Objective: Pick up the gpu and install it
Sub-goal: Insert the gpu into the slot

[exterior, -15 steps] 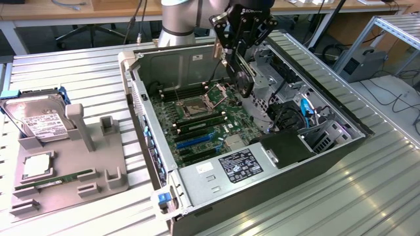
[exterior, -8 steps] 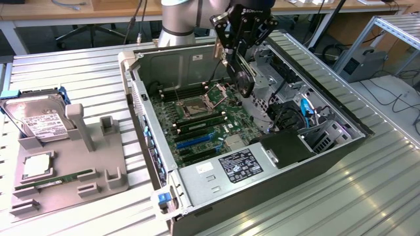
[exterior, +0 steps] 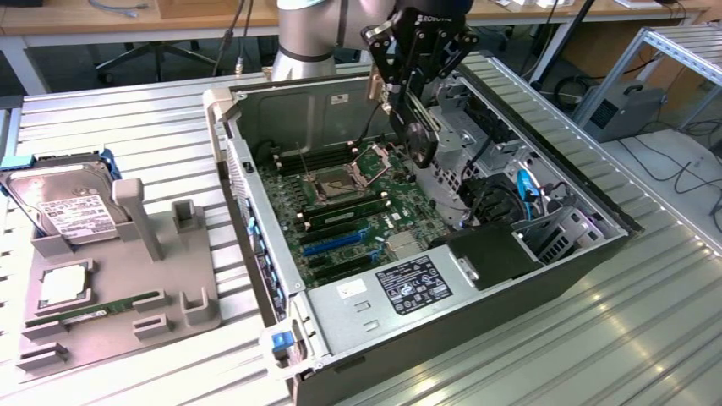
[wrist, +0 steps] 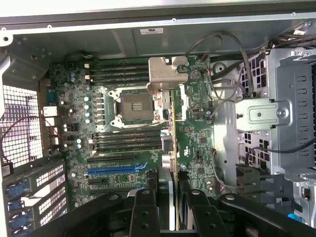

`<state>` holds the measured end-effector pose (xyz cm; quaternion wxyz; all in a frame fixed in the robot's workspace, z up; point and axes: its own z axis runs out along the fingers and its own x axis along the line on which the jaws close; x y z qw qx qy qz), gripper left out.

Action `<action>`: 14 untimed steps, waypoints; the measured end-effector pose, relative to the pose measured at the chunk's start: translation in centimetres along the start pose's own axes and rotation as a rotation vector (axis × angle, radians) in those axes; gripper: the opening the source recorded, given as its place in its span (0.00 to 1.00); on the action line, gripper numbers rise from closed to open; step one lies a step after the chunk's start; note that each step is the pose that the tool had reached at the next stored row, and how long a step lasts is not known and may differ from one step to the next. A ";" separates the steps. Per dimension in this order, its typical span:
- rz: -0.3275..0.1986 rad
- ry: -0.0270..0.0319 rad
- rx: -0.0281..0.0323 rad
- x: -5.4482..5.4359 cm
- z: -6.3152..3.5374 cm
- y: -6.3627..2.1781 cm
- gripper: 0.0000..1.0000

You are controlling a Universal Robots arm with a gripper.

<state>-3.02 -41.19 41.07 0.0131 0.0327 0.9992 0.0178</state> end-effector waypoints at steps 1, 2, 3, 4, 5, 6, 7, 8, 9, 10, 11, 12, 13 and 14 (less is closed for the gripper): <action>-0.003 0.0001 0.0000 0.0 0.00 0.00 0.27; -0.006 0.0002 -0.0001 0.0 0.00 0.00 0.27; -0.008 0.0003 -0.0001 0.0 0.00 0.00 0.27; -0.011 0.0004 -0.0002 0.0 0.00 0.00 0.27; -0.015 0.0006 -0.0004 0.0 0.00 0.00 0.27; -0.018 0.0007 -0.0005 0.0 0.00 0.00 0.27; -0.022 0.0008 -0.0005 0.0 0.00 0.00 0.27; -0.027 0.0010 -0.0007 0.0 0.00 0.00 0.27; -0.030 0.0011 -0.0007 0.0 0.00 0.00 0.27; -0.035 0.0013 -0.0008 0.0 0.00 0.00 0.27; -0.038 0.0014 -0.0009 0.0 0.00 0.00 0.27; -0.044 0.0016 -0.0011 0.0 0.00 0.00 0.27; -0.048 0.0018 -0.0012 0.0 0.00 0.00 0.27; -0.054 0.0020 -0.0013 0.0 0.00 0.00 0.27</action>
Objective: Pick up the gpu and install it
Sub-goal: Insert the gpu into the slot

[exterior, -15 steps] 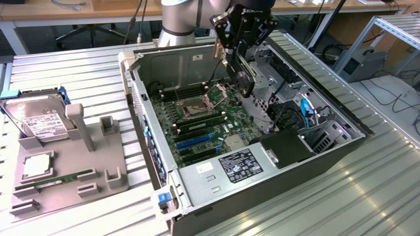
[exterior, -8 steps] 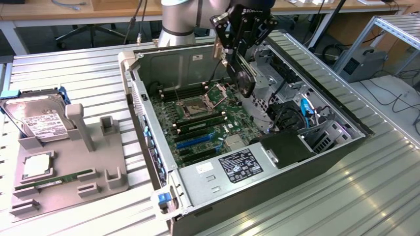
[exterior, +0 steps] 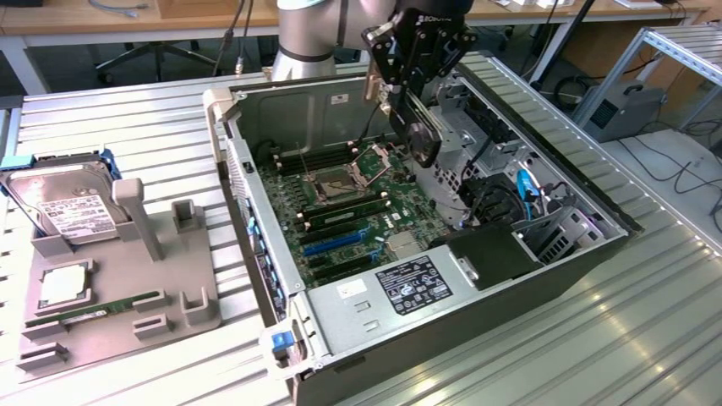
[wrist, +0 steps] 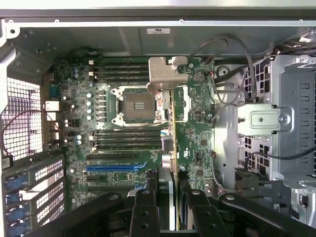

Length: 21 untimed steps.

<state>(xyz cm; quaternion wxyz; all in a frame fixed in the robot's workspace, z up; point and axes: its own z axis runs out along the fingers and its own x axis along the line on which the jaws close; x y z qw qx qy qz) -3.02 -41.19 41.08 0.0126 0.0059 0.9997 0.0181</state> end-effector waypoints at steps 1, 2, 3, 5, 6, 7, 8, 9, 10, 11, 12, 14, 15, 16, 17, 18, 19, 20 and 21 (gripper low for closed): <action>-0.004 0.0002 -0.0001 0.0 0.00 0.00 0.27; -0.009 0.0003 -0.0002 0.0 0.00 0.00 0.27; -0.013 0.0005 -0.0003 0.0 0.00 0.00 0.27; -0.021 0.0008 -0.0005 0.0 0.00 0.00 0.27; -0.025 0.0009 -0.0006 0.0 0.00 0.00 0.27; -0.029 0.0011 -0.0007 0.0 0.00 0.00 0.27; -0.037 0.0013 -0.0009 0.0 0.00 0.00 0.27; -0.041 0.0015 -0.0010 0.0 0.00 0.00 0.27; -0.044 0.0016 -0.0011 0.0 0.00 0.00 0.27; -0.050 0.0018 -0.0013 0.0 0.00 0.00 0.27; -0.054 0.0020 -0.0014 0.0 0.00 0.00 0.27; -0.067 0.0024 -0.0017 0.0 0.00 0.00 0.27; -0.071 0.0026 -0.0018 0.0 0.00 0.00 0.27; -0.074 0.0027 -0.0018 0.0 0.00 0.00 0.27; -0.078 0.0028 -0.0020 0.0 0.00 0.00 0.27; -0.082 0.0029 -0.0020 0.0 0.00 0.00 0.27; -0.086 0.0031 -0.0021 0.0 0.00 0.00 0.27; -0.089 0.0032 -0.0022 0.0 0.00 0.00 0.27; -0.096 0.0035 -0.0024 0.0 0.00 0.00 0.27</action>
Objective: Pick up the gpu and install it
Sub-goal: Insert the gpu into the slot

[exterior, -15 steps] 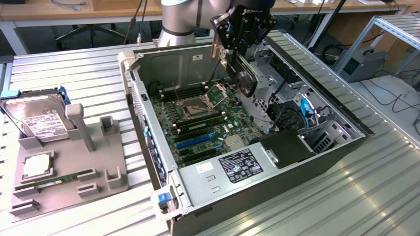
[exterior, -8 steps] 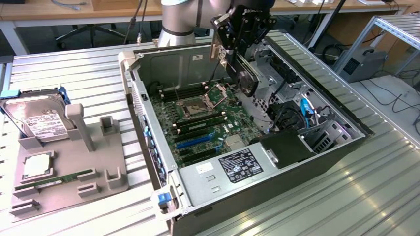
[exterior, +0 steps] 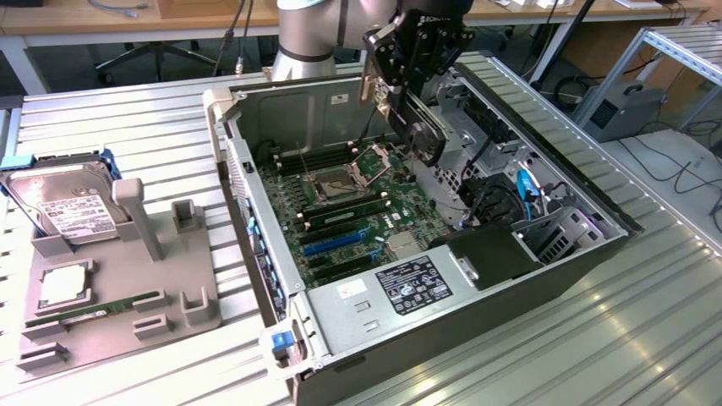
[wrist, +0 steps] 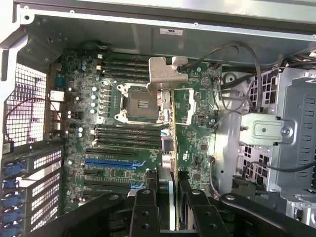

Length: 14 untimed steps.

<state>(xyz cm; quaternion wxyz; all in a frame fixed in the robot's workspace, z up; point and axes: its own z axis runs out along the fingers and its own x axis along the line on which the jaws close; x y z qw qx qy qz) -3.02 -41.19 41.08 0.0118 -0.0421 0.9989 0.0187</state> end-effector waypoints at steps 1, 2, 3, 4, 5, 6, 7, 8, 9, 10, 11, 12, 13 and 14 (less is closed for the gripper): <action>-0.005 0.0001 -0.0001 0.0 0.00 0.00 0.27; -0.009 0.0003 -0.0002 0.0 0.00 0.00 0.27; -0.013 0.0005 -0.0003 0.0 0.00 0.00 0.27; -0.017 0.0006 -0.0004 0.0 0.00 0.00 0.27; -0.021 0.0007 -0.0005 0.0 0.00 0.00 0.27; -0.025 0.0009 -0.0006 0.0 0.00 0.00 0.27; -0.030 0.0011 -0.0007 0.0 0.00 0.00 0.27; -0.034 0.0012 -0.0009 0.0 0.00 0.00 0.27; -0.037 0.0014 -0.0010 0.0 0.00 0.00 0.27; -0.041 0.0015 -0.0010 0.0 0.00 0.00 0.27; -0.045 0.0016 -0.0011 0.0 0.00 0.00 0.27; -0.049 0.0018 -0.0013 0.0 0.00 0.00 0.27; -0.063 0.0023 -0.0016 0.0 0.00 0.00 0.27; -0.087 0.0031 -0.0022 0.0 0.01 0.00 0.27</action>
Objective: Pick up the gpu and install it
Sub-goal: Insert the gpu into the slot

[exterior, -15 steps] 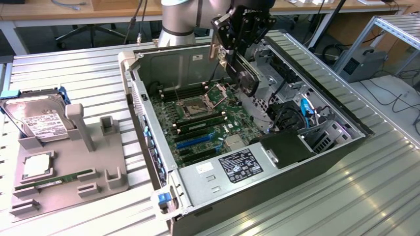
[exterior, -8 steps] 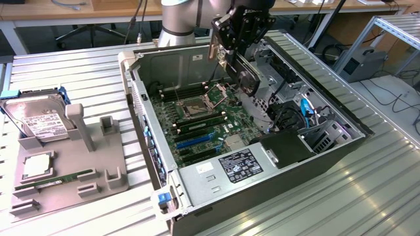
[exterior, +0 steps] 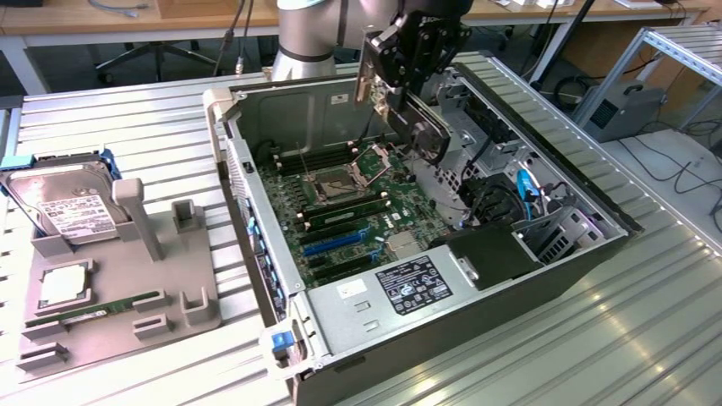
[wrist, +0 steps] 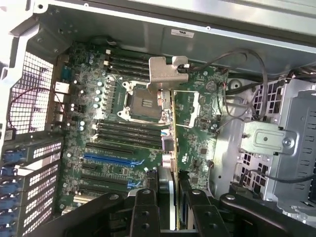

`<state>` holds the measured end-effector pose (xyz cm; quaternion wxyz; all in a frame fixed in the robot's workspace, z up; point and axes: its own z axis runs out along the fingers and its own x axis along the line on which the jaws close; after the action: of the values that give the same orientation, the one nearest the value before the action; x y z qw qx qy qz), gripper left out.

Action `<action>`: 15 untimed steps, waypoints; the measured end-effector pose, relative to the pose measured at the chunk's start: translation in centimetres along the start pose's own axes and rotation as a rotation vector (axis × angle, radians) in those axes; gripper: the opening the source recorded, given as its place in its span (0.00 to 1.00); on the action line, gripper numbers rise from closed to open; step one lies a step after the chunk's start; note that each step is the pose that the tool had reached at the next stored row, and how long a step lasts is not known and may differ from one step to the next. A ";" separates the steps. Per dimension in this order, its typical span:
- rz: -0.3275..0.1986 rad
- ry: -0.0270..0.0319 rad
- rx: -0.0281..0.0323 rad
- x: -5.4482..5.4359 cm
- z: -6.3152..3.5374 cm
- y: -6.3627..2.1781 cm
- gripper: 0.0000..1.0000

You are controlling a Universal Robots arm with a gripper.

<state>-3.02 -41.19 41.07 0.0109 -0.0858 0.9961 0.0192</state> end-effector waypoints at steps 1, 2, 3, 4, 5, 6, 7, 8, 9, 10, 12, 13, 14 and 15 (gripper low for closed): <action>-0.016 0.0006 -0.0004 0.0 0.00 0.00 0.27; -0.042 0.0016 -0.0010 0.0 0.00 0.00 0.27; -0.070 0.0026 -0.0018 0.0 0.01 0.00 0.27; -0.100 0.0037 -0.0025 0.0 0.01 0.00 0.27; -0.119 0.0044 -0.0030 0.0 0.01 0.00 0.27; -0.146 0.0054 -0.0036 0.0 0.01 0.00 0.27; -0.162 0.0059 -0.0040 0.0 0.01 0.00 0.27; -0.187 0.0068 -0.0048 0.0 0.02 0.00 0.27; -0.204 0.0075 -0.0050 0.0 0.02 0.00 0.27; -0.208 0.0076 -0.0052 0.0 0.02 0.00 0.27; -0.215 0.0079 -0.0054 0.0 0.02 0.00 0.27; -0.218 0.0079 -0.0055 0.0 0.02 0.00 0.27; -0.224 0.0082 -0.0056 0.0 0.02 0.00 0.27; -0.229 0.0083 -0.0058 0.0 0.02 0.00 0.27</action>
<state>-3.03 -41.19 41.05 0.0087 -0.1991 0.9797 0.0203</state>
